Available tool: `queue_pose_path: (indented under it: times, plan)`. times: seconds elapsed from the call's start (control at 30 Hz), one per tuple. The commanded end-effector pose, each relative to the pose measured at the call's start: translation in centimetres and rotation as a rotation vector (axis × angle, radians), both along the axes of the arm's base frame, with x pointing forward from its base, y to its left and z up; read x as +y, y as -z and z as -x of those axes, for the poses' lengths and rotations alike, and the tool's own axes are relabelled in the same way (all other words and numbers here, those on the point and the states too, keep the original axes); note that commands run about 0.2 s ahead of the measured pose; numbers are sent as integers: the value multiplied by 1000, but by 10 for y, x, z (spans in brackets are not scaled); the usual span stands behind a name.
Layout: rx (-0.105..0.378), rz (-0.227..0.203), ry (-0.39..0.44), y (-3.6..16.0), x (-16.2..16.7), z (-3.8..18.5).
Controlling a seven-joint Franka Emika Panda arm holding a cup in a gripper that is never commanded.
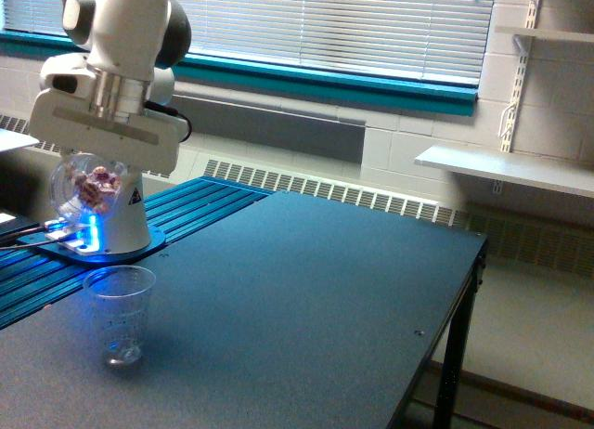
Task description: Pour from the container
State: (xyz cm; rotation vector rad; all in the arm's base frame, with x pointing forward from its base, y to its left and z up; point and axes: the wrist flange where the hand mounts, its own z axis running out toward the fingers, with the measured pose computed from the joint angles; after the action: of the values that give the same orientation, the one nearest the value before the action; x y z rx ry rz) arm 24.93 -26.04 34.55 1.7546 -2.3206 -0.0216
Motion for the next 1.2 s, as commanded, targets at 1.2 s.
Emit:
queue_pose_path:
  times: [1.2]
  plan:
    - [73,-90,-39,44,11,-65]
